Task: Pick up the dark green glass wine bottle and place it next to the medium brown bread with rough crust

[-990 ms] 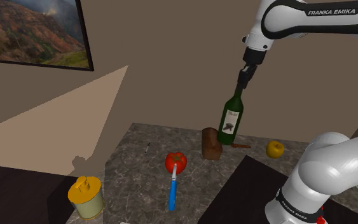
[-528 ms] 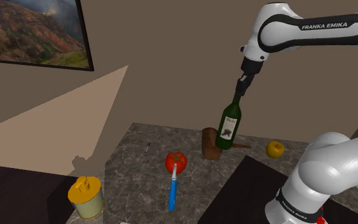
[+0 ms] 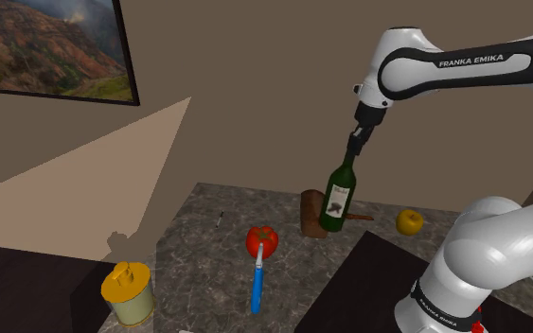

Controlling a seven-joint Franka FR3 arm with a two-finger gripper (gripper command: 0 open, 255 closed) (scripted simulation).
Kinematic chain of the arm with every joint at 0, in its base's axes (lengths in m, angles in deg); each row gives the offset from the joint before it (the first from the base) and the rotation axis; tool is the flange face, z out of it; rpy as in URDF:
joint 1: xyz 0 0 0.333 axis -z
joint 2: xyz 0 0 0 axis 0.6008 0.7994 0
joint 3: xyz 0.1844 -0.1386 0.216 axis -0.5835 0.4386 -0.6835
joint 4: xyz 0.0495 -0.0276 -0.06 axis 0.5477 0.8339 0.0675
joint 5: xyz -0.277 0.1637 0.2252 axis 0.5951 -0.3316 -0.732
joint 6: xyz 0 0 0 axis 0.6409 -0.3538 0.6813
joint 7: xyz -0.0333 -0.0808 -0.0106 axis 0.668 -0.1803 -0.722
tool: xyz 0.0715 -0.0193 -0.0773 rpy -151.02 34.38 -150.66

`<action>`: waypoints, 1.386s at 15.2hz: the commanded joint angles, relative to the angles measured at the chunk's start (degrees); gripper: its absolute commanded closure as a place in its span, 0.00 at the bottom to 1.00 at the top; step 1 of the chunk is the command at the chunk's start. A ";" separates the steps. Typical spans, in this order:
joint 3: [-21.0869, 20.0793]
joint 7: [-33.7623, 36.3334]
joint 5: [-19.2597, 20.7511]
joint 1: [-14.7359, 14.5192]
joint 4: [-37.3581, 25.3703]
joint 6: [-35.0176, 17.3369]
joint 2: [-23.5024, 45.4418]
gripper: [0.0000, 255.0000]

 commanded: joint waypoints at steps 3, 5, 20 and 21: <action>0.29 0.10 0.28 0.12 2.83 -3.23 0.32 1.00; 0.45 0.13 0.44 0.19 4.22 -4.86 0.58 1.00; 1.87 0.33 1.69 0.64 13.33 -18.30 4.93 1.00; 1.98 0.34 1.77 0.66 13.85 -19.28 5.39 1.00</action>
